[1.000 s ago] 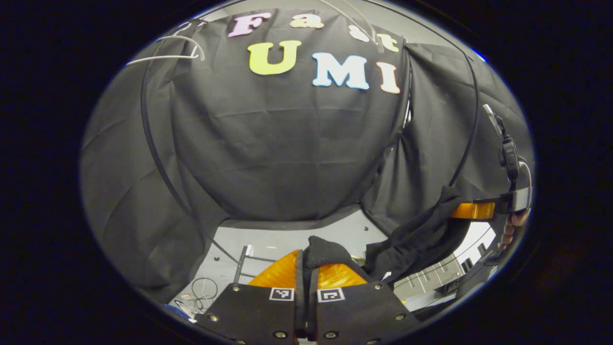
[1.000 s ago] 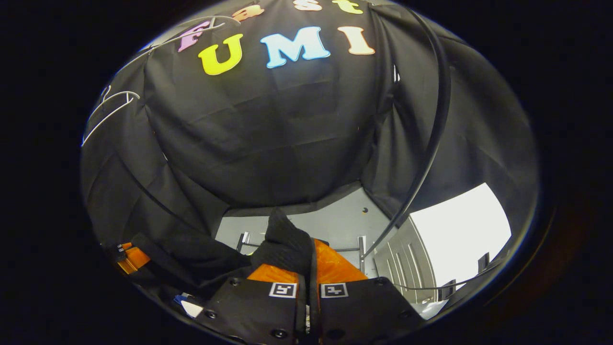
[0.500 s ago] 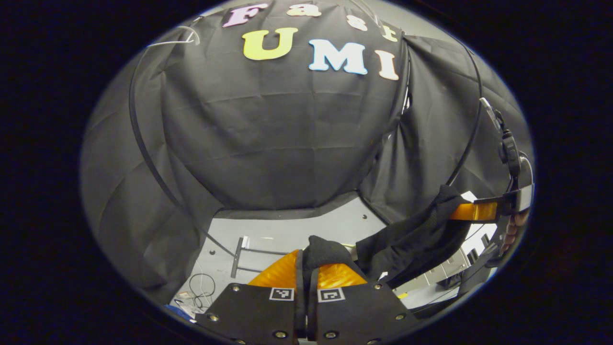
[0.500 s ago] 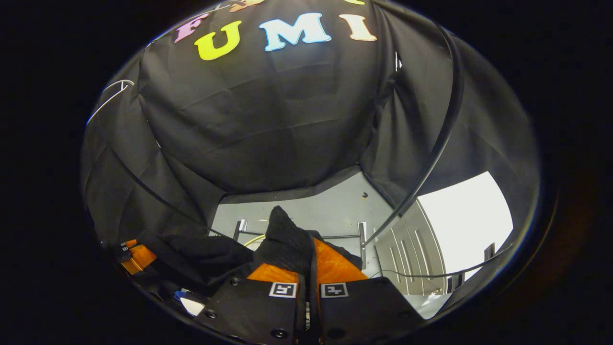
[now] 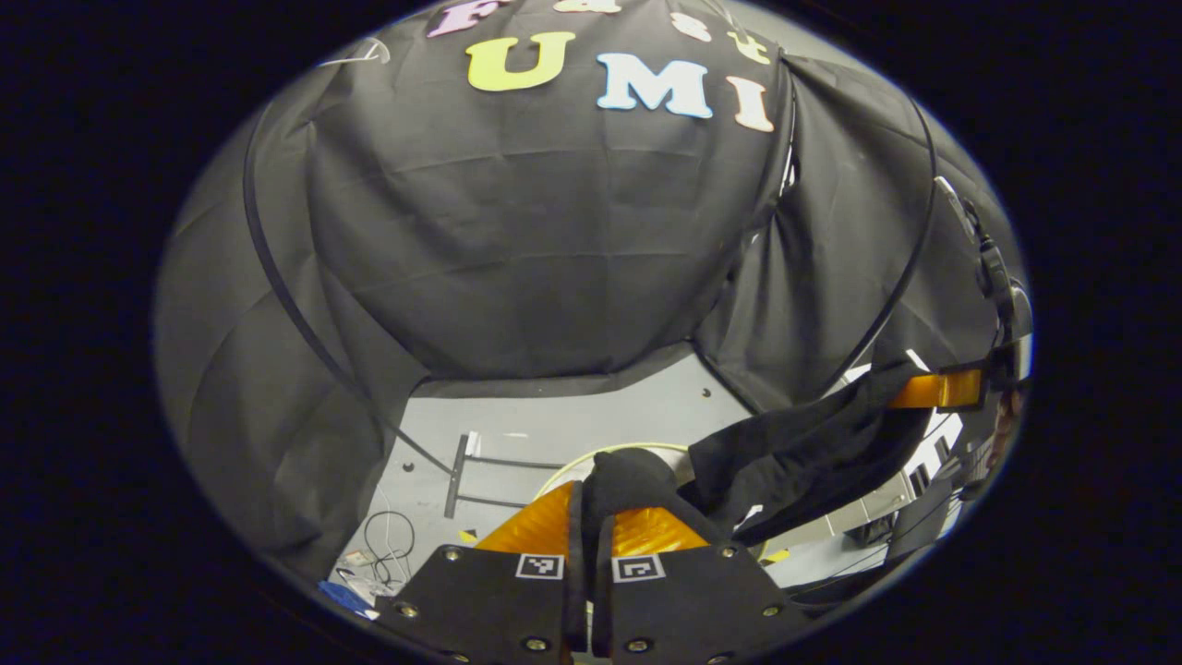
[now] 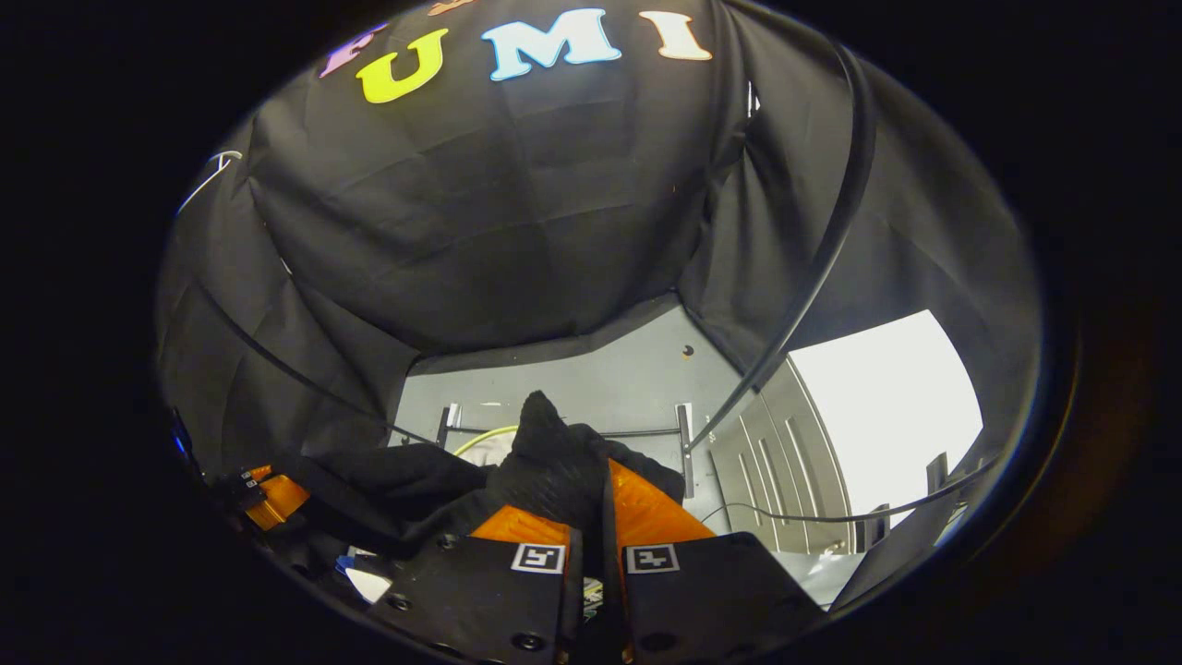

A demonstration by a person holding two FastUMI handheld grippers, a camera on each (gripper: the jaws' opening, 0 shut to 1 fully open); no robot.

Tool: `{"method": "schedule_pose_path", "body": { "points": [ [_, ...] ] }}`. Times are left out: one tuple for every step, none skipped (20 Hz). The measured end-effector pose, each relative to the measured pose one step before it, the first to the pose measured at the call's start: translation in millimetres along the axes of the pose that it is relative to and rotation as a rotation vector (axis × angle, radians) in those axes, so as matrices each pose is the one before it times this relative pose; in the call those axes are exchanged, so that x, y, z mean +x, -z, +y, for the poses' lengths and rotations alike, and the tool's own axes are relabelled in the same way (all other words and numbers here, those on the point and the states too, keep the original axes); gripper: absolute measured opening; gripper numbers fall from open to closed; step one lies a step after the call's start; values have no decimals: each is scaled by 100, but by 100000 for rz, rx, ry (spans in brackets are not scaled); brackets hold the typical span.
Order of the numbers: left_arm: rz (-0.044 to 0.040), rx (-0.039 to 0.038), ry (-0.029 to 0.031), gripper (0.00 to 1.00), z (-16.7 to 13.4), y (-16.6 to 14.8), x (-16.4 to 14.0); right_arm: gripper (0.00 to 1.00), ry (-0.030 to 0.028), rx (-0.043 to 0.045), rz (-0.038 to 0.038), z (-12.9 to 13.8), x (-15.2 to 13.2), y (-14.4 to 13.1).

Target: Grasp the clothes on the hanger with both hands and then place them into the laundry hamper below.

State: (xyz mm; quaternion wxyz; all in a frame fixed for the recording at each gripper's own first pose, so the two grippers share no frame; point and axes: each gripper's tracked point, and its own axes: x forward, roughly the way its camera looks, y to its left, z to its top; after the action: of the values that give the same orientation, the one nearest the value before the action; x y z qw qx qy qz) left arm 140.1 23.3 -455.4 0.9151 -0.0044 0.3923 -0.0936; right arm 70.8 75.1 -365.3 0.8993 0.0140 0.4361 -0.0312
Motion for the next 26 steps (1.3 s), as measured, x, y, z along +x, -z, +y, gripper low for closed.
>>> {"method": "schedule_pose_path", "body": {
  "points": [
    [688,-1386,74,2,68,452,-136,15,-311,-1225,1603,-154,-112,560],
    [1093,-1460,-742,7,39,556,270,19,600,-1571,1149,-257,-165,178],
    [1822,-841,-877,7,144,1053,337,20,-202,-1581,472,-184,-215,144],
    [1529,-348,-1992,7,304,925,318,25,-686,-1512,565,77,-41,-27],
    [1374,-526,-2455,8,444,772,-68,41,-952,-1394,-176,33,-404,5],
    [876,-1611,-2288,14,573,626,9,58,-1413,-1352,-538,80,-310,-157],
    [-367,-2418,-691,30,641,226,-512,75,-682,-1214,-1140,-49,-385,-256],
    [-274,-2978,630,46,-44,243,-228,80,-144,-920,-1898,-307,-250,-485],
    [393,-2781,-553,63,-260,192,-533,89,-35,-498,-1764,-421,-223,-409],
    [812,-1914,-2201,79,285,432,-238,95,551,88,-1776,-612,-386,-350],
    [355,-726,-2731,95,383,126,-332,98,646,602,-1859,-754,-195,-282],
    [-596,543,-2433,94,79,-181,-494,98,644,1046,-1715,-766,-353,-344],
    [-1671,1440,-778,97,-301,-503,-551,96,219,1097,-1924,-816,-345,-374],
    [-1647,2138,-299,94,-576,-514,-900,98,95,581,-1866,-899,-373,-554],
    [-945,2223,-1832,94,-421,-322,-1082,98,-138,13,-1975,-894,-407,-301],
    [-622,1143,-2093,95,-406,-38,-1332,96,-199,-552,-1880,-1081,-511,-325],
    [-301,-356,-1546,96,-763,-273,-1053,98,-327,-610,-1764,-1133,-750,-447],
    [-803,-1539,-1374,94,-859,-518,-1263,96,-845,-270,-1943,-1106,-802,-535],
    [-1382,-1914,-1483,95,-918,-760,-1358,94,-513,-59,-2392,-1169,-790,-685],
    [-2788,-2116,-1699,95,-668,-863,-1427,94,-400,368,-2743,-1231,-819,-719],
    [-2969,-1953,-1234,95,-925,-1334,-1193,97,-344,729,-2808,-1182,-693,-759],
    [-2577,-1499,-158,95,-985,-873,-1359,97,-22,895,-2418,-1242,-458,-669],
    [-1411,-389,1105,94,-1424,-689,-776,97,-20,1309,-2007,-1116,-295,-704],
    [-1278,-642,-846,95,-867,-181,-732,94,-467,1505,-1873,-994,-398,-621],
    [-1317,-1106,-1542,95,-368,-512,-682,94,-407,1374,-1506,-880,-134,-411],
    [-1703,-1571,-43,94,-1064,-799,-666,97,-205,973,-1206,-812,-340,-346]
  ]
}}
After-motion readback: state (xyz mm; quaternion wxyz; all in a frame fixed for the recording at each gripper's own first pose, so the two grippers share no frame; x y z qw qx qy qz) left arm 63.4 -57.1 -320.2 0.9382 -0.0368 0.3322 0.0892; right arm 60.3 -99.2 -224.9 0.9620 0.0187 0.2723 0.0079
